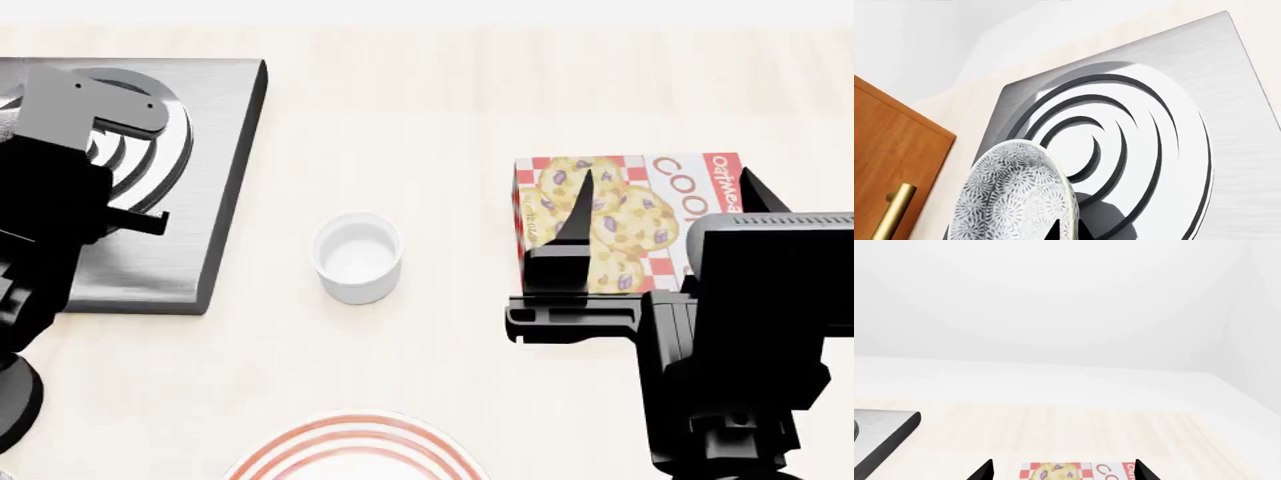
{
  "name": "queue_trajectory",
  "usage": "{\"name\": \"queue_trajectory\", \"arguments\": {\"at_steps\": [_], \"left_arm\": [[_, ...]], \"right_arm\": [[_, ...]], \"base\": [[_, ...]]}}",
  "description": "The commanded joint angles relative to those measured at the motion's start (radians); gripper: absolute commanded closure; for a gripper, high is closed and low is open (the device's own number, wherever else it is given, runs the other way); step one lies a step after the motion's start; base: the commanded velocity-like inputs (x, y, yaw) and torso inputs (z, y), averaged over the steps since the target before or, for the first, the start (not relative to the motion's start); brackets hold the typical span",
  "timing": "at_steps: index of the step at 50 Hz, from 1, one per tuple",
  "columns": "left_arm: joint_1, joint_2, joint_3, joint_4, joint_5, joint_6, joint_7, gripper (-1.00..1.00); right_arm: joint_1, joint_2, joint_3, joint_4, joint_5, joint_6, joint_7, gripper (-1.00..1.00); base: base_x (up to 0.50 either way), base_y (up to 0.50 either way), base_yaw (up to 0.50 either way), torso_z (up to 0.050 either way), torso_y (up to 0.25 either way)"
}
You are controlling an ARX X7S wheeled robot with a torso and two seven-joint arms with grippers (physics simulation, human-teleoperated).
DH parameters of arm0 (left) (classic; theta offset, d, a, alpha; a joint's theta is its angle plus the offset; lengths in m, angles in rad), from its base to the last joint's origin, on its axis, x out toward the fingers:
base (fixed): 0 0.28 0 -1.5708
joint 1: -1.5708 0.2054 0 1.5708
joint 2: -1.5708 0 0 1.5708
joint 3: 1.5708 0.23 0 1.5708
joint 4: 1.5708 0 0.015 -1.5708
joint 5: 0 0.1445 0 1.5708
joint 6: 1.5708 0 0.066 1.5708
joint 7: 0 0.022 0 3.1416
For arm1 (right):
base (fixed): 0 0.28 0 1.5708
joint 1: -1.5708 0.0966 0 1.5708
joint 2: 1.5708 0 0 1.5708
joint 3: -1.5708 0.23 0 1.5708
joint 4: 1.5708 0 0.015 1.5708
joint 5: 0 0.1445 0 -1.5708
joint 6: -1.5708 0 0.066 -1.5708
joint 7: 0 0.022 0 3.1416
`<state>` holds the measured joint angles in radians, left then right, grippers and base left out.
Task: Pick the akita bowl on the stove and place it on the plate.
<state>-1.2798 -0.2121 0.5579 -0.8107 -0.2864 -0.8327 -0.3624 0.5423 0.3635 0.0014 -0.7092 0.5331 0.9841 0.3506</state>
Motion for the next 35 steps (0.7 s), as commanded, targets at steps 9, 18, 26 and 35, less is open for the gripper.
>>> {"name": "queue_trajectory", "arguments": {"at_steps": [9,18,26,35], "left_arm": [[-0.012,-0.007,0.004,0.001,0.007,-0.002,0.005,1.00],[-0.035,-0.005,-0.040,-0.008,-0.006,0.029,-0.028,1.00],[-0.109,-0.024,-0.068,0.037,-0.014,0.090,-0.017,1.00],[-0.175,-0.057,-0.053,0.227,-0.025,0.104,0.046,1.00]], "right_arm": [[0.005,0.005,-0.001,0.000,0.010,0.004,0.008,-1.00],[0.001,0.008,0.000,-0.002,0.013,0.001,0.011,-1.00],[0.004,0.009,-0.003,-0.001,0.016,0.002,0.014,-1.00],[0.005,0.011,-0.006,0.001,0.017,-0.001,0.018,-1.00]], "base": [[0.00,0.00,0.00,0.000,0.000],[0.00,0.00,0.00,0.000,0.000],[0.00,0.00,0.00,0.000,0.000],[0.00,0.00,0.00,0.000,0.000]]}}
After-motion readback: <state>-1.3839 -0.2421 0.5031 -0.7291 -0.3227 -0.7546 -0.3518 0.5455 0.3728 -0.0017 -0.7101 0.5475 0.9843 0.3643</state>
